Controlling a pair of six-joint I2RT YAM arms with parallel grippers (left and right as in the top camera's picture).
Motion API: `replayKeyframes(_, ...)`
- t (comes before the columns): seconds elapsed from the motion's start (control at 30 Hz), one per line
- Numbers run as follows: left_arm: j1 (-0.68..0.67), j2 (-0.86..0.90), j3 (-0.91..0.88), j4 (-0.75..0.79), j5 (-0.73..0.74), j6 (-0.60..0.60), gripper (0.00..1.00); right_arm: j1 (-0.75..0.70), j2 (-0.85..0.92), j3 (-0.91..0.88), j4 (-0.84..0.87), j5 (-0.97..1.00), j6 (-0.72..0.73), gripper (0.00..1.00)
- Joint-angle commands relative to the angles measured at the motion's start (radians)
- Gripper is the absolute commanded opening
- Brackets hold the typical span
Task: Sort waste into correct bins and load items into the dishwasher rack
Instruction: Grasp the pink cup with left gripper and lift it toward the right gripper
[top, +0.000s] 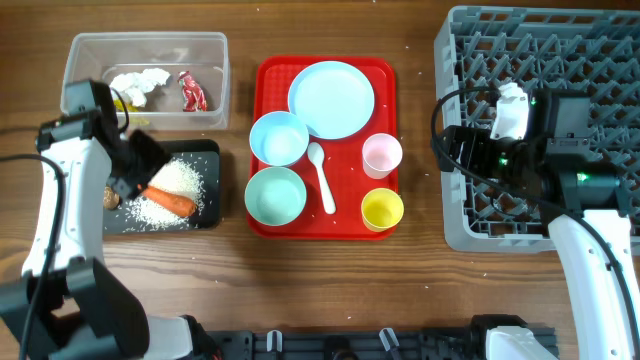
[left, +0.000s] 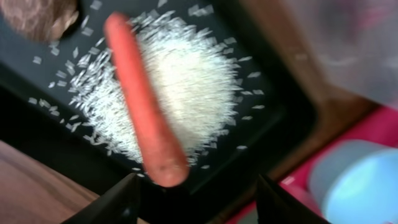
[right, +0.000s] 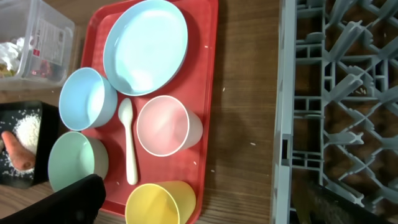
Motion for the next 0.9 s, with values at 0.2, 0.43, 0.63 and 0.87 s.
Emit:
replayKeyframes(0.2, -0.358, -0.166, 0.081, 0.166, 0.029, 0.171, 0.75, 0.104, 0.063, 0.014, 0.122, -0.023, 0.098, 1.00)
replayKeyframes(0.43, -0.523, -0.020, 0.081, 0.233, 0.028, 0.172, 0.74, 0.144, 0.142, 0.014, 0.135, 0.003, 0.116, 1.00)
replayKeyframes(0.63, -0.685, 0.046, 0.081, 0.384, 0.044, 0.255, 0.79, 0.143, 0.144, 0.014, 0.157, 0.004, 0.116, 1.00)
replayKeyframes(0.87, -0.904, 0.260, 0.081, 0.676, 0.066, 0.303, 0.76, 0.115, 0.137, 0.016, 0.147, 0.010, 0.120, 1.00)
